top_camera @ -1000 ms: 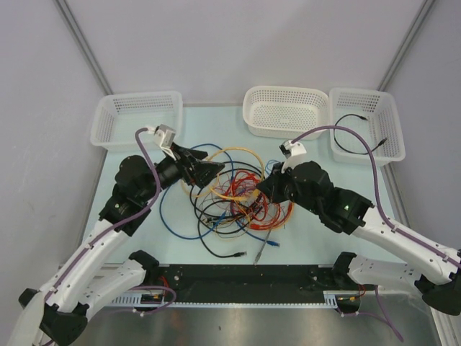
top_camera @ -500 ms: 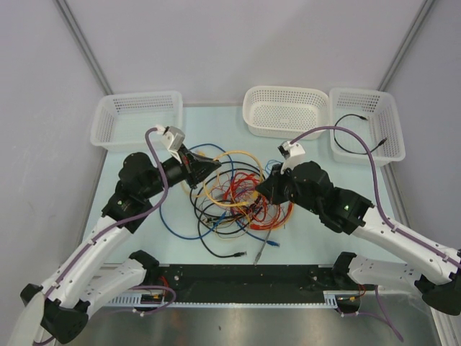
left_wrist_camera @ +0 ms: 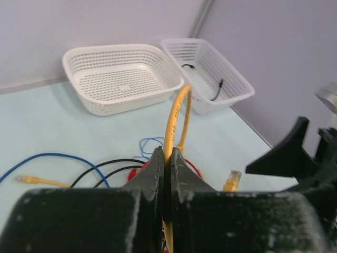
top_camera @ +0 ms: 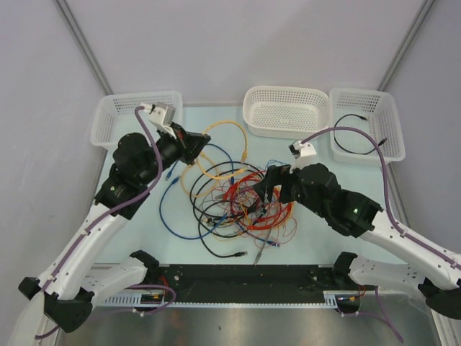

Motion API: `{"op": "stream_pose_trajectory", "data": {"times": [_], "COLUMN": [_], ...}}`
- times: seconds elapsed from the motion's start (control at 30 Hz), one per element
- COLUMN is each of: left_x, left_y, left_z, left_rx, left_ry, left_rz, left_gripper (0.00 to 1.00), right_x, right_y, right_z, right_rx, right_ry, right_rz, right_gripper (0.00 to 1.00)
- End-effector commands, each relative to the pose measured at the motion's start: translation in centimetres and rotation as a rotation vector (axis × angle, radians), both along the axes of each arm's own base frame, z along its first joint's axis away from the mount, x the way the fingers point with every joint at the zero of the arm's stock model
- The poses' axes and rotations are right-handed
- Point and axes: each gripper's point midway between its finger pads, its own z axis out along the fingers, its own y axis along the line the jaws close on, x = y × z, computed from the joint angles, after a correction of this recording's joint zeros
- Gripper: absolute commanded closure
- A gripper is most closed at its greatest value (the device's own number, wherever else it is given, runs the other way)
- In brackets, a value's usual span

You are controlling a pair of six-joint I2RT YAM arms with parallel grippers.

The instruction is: Untangle the cables

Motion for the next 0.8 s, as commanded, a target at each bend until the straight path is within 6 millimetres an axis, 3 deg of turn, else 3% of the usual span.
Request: {"op": "stream_pose_trajectory", "data": {"times": [0.0,0.03,0.1,0.3,0.47,0.5,0.6,0.67,0.7,0.73,0.77], "left_x": [2.8,3.6,5.1,11.3,15.1,16.4,18.8,21.3,22.2,23.6,24.2], "left_y": [3.0,4.3,5.5,14.3,19.2,20.9,22.7,23.8,24.8,25.2,25.6], "left_z": [1.2,1.9,0.9,-1.0,-2.5,-3.3,-3.1,-4.5,-2.8,-4.7,-4.7], "left_rx": [0.016,0.012,0.018,-0.060,-0.117,-0.131,-0.227,-0.246,-0.256,-0.239,-0.235], "left_ry": [0.042,0.041,0.110,0.301,0.365,0.391,0.403,0.429,0.396,0.446,0.448], "left_rz": [0.201,0.258,0.323,0.609,0.791,0.831,0.835,0.866,0.889,0.906,0.916], "left_gripper": [1.00,1.00,1.00,1.00,1.00,1.00,0.99,0.99,1.00,1.00,1.00], "right_x": [0.2,0.3,0.2,0.1,0.1,0.2,0.2,0.0,0.0,-0.1,0.0], "right_y": [-2.0,-2.2,-2.6,-2.6,-1.8,-1.6,-0.9,-0.6,-0.5,-0.5,-0.6], "right_z": [1.7,1.7,1.3,0.1,-0.6,-0.8,-1.7,-2.2,-2.4,-2.5,-2.5], "right_rx": [0.000,-0.004,-0.023,-0.047,-0.044,-0.049,-0.056,-0.058,-0.060,-0.062,-0.066], "right_ry": [-0.028,-0.028,-0.025,-0.016,-0.010,-0.007,0.008,0.016,0.019,0.019,0.016], "right_rz": [-0.078,-0.086,-0.097,-0.083,-0.057,-0.054,-0.031,-0.015,-0.008,-0.006,-0.007], "right_gripper": [0.02,0.03,0.03,0.04,0.04,0.04,0.05,0.05,0.05,0.05,0.05]}}
